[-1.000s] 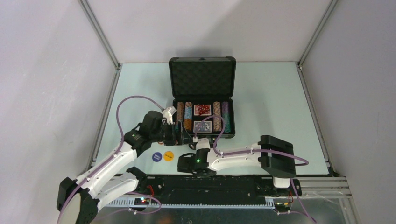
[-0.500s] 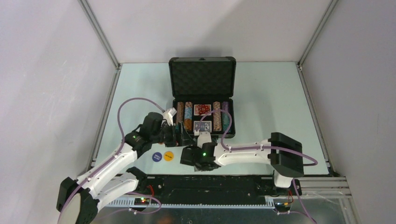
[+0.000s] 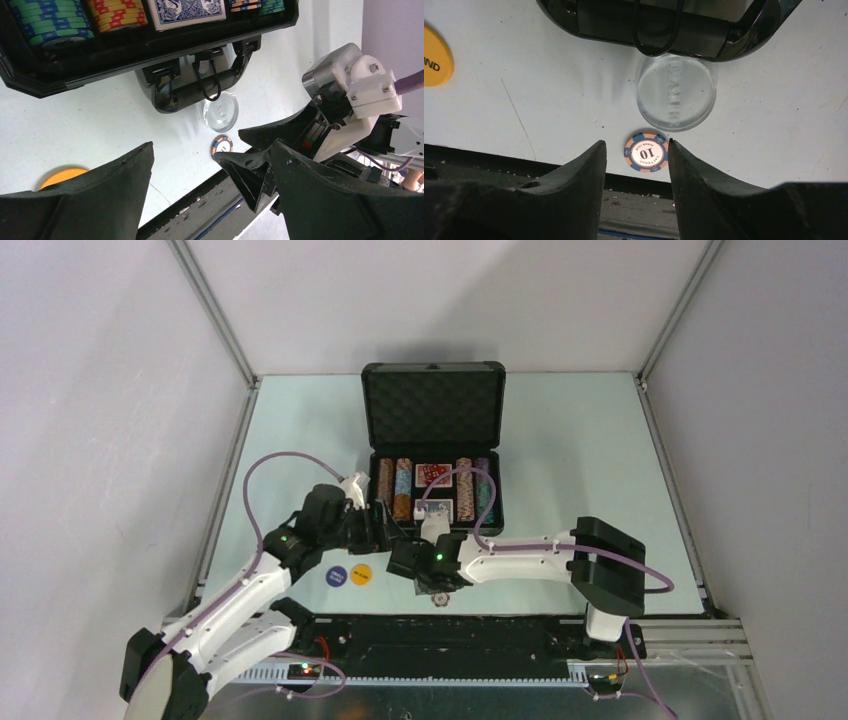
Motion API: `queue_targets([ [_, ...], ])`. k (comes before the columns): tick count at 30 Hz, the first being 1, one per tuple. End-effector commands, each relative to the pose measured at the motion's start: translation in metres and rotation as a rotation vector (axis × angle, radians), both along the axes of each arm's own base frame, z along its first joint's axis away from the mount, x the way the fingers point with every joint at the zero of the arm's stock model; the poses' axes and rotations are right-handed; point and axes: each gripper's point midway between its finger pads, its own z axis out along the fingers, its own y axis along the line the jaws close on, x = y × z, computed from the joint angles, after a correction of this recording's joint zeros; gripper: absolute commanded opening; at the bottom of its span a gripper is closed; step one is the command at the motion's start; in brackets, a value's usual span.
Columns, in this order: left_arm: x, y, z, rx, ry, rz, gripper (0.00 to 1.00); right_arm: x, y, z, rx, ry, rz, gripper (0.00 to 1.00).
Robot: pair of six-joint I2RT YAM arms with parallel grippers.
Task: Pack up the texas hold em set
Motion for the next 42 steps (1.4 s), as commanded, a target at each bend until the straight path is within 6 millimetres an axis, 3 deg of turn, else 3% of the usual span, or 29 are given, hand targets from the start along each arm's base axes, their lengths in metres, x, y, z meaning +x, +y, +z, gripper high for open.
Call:
queue_targets([
  [1, -0.010, -0.002, 0.000, -0.018, 0.029, -0.024, 0.91, 0.008, 0.004, -0.004, 0.005, -0.025, -0.034, 0.54],
  [19, -0.013, -0.003, -0.001, -0.022, 0.033, -0.038, 0.91, -0.006, -0.012, -0.037, -0.088, 0.011, -0.046, 0.50],
  [37, -0.011, -0.005, 0.002, -0.025, 0.033, -0.042, 0.91, -0.045, -0.018, -0.040, -0.140, 0.057, 0.017, 0.41],
  [42, -0.011, -0.005, 0.000, -0.020, 0.037, -0.045, 0.91, -0.044, -0.019, -0.041, -0.145, 0.046, 0.007, 0.41],
])
